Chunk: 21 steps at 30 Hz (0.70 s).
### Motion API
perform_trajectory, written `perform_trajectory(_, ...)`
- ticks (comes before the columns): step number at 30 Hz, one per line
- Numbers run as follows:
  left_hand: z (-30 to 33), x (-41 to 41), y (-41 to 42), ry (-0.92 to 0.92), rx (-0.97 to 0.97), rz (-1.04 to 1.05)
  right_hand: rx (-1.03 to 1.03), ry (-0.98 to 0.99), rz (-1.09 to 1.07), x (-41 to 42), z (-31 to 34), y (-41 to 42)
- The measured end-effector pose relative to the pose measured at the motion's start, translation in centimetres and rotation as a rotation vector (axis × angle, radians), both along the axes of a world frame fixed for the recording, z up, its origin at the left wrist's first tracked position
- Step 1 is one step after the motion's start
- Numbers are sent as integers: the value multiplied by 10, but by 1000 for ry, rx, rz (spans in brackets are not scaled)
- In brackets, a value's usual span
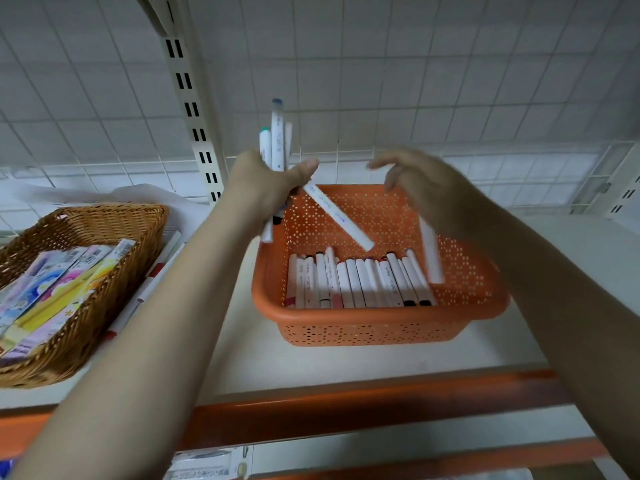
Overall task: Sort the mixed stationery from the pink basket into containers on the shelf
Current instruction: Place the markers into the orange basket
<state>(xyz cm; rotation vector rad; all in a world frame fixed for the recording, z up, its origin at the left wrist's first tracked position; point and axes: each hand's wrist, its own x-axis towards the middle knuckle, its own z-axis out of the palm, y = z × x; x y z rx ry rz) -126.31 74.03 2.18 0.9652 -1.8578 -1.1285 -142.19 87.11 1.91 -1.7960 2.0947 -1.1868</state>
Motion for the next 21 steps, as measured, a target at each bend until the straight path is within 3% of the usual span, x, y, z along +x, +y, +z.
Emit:
perform_trajectory(2, 7, -7, -7, -176, -77, -42, -134, -227, -112, -13, 11, -2)
perform_trajectory(5, 8, -20, -7, -560, -159, -213, -169, -598, -12, -20, 13, -1)
perform_trajectory(7, -1, -26, -5, -804, -201, -312, -169, -609, 16, -21, 5, 2)
perform_trajectory(9, -9, -26, -2, -851, -236, -308, -169, -413, -46, -22, -2, 5)
perform_trajectory(11, -11, -21, 0, -707, -200, -246, -196, -392, -73, -23, -7, 6)
perform_trajectory(16, -12, -5, 18, -112, 145, -290, -195, -446, -40, -17, -17, 2)
perform_trajectory(18, -19, 1, 29, 9, 203, -311, -177, -490, 18, -14, -18, -3)
perform_trajectory(21, -28, 9, 37, 123, 272, -296, -119, -387, 35, -11, -20, -7)
